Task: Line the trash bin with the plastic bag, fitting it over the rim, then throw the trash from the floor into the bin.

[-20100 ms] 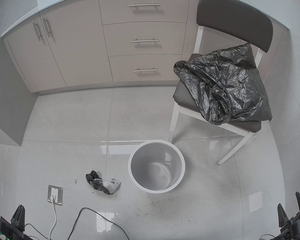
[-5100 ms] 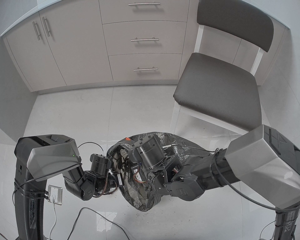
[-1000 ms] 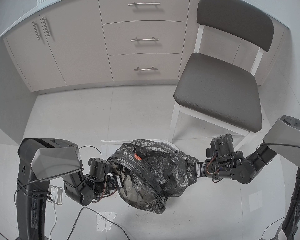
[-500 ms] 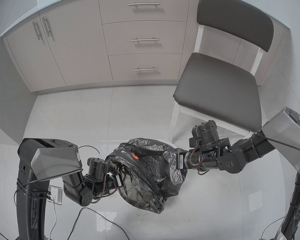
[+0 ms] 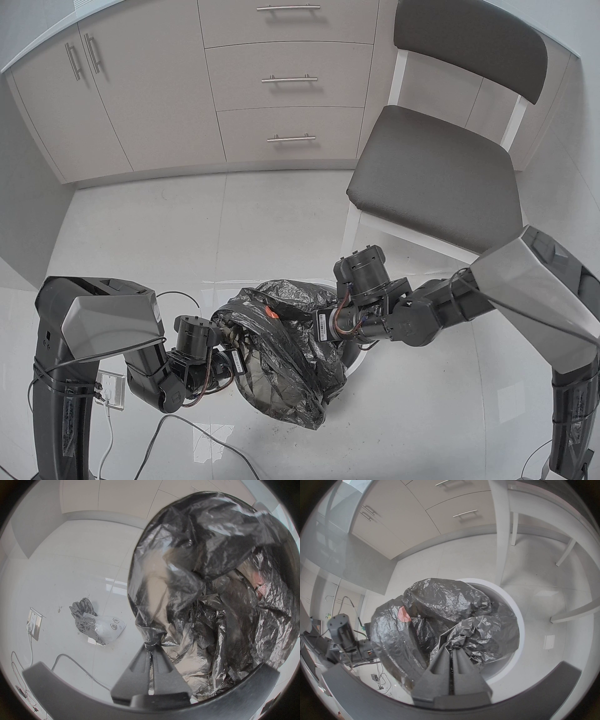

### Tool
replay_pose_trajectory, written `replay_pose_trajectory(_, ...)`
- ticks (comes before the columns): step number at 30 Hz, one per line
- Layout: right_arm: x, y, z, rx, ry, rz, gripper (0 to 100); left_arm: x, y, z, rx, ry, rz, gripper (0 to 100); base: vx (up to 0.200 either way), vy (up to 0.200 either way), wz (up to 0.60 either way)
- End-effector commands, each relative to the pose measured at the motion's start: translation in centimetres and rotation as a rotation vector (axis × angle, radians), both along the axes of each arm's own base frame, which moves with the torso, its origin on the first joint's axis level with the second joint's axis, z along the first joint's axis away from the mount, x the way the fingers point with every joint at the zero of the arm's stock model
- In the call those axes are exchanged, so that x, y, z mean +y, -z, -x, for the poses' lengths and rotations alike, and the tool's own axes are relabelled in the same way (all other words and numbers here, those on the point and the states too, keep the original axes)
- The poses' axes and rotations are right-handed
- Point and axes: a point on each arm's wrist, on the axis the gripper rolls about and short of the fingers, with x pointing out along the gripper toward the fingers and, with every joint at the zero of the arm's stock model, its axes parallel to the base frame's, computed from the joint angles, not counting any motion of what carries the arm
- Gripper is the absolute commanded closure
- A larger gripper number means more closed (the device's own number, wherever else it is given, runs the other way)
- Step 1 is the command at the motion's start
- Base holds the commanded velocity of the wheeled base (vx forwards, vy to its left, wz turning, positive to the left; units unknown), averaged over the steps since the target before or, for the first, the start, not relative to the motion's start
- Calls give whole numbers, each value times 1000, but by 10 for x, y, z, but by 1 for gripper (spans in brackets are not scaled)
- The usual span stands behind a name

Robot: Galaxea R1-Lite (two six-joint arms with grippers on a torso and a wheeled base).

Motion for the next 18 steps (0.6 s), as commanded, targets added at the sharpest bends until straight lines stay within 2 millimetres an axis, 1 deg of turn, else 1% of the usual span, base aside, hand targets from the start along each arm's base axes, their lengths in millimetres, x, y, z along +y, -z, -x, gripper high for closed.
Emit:
replay_pose_trajectory(1, 13, 36, -13, 25, -2, 61, 100, 0, 0, 0, 0, -1, 0, 100, 0, 0, 0)
replay_pose_trajectory(2, 15, 42, -17, 27, -3, 83, 100, 0, 0, 0, 1, 0, -2, 100, 0, 0, 0)
replay_pose_trajectory(5, 13, 52, -28, 34, -1, 108, 100, 0, 1, 1, 2, 1, -3, 100, 0, 0, 0)
replay_pose_trajectory(6, 13, 52, -28, 34, -1, 108, 100, 0, 1, 1, 2, 1, -3, 100, 0, 0, 0)
replay_pose_trajectory(8, 7, 59, -39, 36, 4, 131, 100, 0, 1, 1, 3, 1, -4, 100, 0, 0, 0)
replay_pose_trajectory(10, 6, 61, -44, 40, 5, 143, 100, 0, 1, 1, 2, 1, -3, 100, 0, 0, 0)
replay_pose_trajectory(18, 6, 74, -55, 53, 1, 168, 100, 0, 1, 1, 2, 1, -3, 100, 0, 0, 0)
